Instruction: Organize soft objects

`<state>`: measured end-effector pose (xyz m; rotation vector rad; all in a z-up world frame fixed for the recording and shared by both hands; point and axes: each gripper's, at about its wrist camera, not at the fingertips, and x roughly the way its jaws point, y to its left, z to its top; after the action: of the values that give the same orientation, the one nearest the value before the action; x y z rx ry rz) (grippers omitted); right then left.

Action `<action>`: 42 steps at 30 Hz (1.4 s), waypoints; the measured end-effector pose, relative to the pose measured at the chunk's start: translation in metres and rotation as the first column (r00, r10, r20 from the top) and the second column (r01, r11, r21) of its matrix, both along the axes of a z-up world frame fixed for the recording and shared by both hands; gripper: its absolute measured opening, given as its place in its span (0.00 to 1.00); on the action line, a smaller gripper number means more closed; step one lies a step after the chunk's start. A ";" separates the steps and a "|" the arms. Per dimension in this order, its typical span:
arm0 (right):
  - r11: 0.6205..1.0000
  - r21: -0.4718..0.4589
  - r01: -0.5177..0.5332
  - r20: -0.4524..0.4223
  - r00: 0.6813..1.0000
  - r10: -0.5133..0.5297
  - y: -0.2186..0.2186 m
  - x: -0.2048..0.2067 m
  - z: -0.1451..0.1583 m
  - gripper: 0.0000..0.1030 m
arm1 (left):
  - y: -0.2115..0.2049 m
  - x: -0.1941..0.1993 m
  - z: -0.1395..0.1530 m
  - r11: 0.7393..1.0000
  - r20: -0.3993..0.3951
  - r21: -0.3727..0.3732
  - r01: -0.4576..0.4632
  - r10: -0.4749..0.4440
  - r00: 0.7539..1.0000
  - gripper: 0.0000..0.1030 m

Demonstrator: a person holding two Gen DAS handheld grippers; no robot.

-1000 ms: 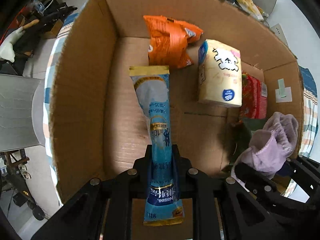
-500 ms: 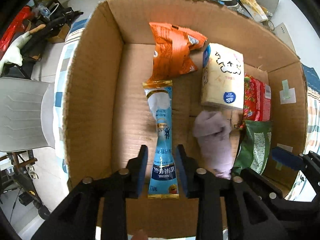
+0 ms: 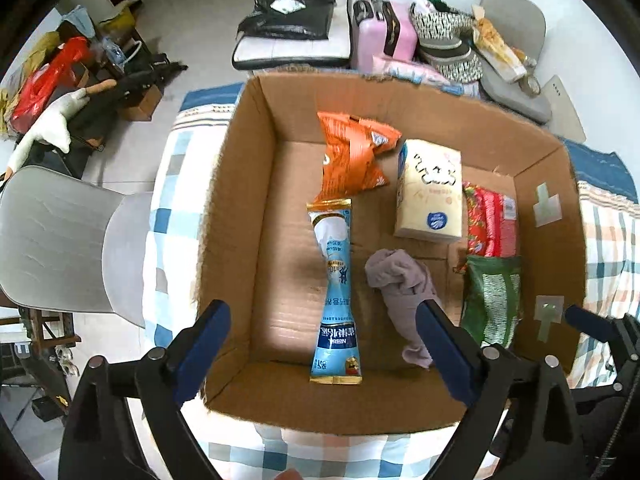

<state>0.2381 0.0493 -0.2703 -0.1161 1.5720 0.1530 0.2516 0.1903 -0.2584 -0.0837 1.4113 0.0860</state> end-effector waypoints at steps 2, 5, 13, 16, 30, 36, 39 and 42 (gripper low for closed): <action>1.000 -0.001 0.013 0.015 1.000 -0.013 -0.001 -0.003 0.002 1.00 | 0.000 -0.005 0.010 1.000 0.033 0.007 -0.010 0.009 0.999 0.92; 1.000 -0.001 0.029 0.035 0.999 -0.029 -0.005 -0.008 0.009 1.00 | -0.003 -0.015 0.024 1.000 0.078 0.014 -0.014 0.013 0.997 0.92; 0.998 0.001 0.055 0.090 0.994 -0.055 -0.011 -0.022 0.032 1.00 | -0.012 -0.036 0.050 0.999 0.124 0.029 -0.023 0.019 0.992 0.92; 0.998 0.004 0.065 0.120 0.991 -0.065 -0.017 -0.033 0.047 1.00 | -0.014 -0.047 0.064 1.000 0.154 0.009 -0.025 0.023 0.988 0.92; 0.995 0.047 0.085 0.362 0.927 -0.096 -0.042 -0.118 0.164 1.00 | -0.027 -0.119 0.163 1.000 0.322 0.021 0.015 -0.020 0.947 0.92; 0.995 0.065 0.078 0.432 0.896 -0.098 -0.046 -0.149 0.211 1.00 | -0.033 -0.143 0.200 0.999 0.372 0.040 0.036 -0.048 0.927 0.92; 0.994 0.074 0.083 0.456 0.884 -0.108 -0.048 -0.159 0.230 1.00 | -0.034 -0.152 0.213 0.997 0.399 0.061 0.041 -0.062 0.915 0.92; 0.994 0.070 0.089 0.490 0.864 -0.112 -0.049 -0.168 0.247 1.00 | -0.035 -0.160 0.223 0.997 0.413 0.059 0.043 -0.064 0.908 0.92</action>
<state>0.0703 -0.0001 -0.0232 -0.0320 1.0559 0.0680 0.0915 0.1549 -0.0354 -0.0202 0.9831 0.0526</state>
